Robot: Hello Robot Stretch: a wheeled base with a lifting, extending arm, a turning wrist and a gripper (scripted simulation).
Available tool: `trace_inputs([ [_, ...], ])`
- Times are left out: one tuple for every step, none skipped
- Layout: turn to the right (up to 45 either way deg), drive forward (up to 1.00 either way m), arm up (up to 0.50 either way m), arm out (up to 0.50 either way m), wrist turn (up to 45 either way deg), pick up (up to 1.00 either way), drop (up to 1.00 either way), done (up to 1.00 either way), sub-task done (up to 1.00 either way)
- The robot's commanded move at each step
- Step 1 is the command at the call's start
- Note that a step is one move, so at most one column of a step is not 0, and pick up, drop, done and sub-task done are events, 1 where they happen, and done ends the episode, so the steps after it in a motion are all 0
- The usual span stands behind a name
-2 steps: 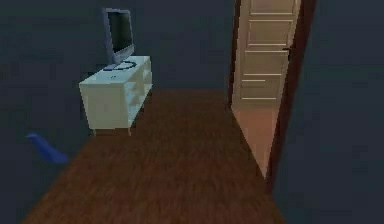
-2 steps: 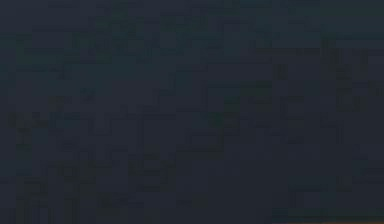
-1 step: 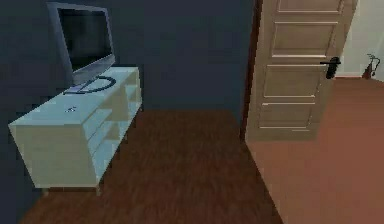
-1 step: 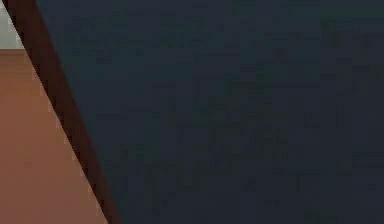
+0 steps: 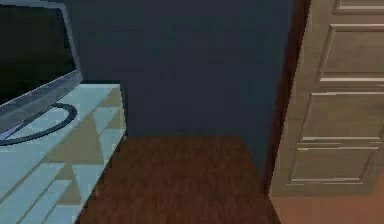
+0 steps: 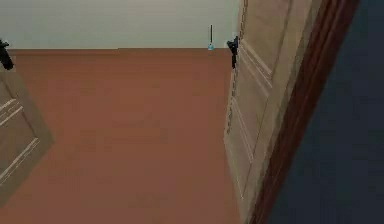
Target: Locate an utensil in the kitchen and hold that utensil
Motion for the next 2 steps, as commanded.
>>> trace_inputs([
  [45.0,0.0,0.0,0.0,0.0,0.0,0.0,0.0,0.0],
  [21.0,0.0,0.0,0.0,0.0,0.0,0.0,0.0,0.0],
])
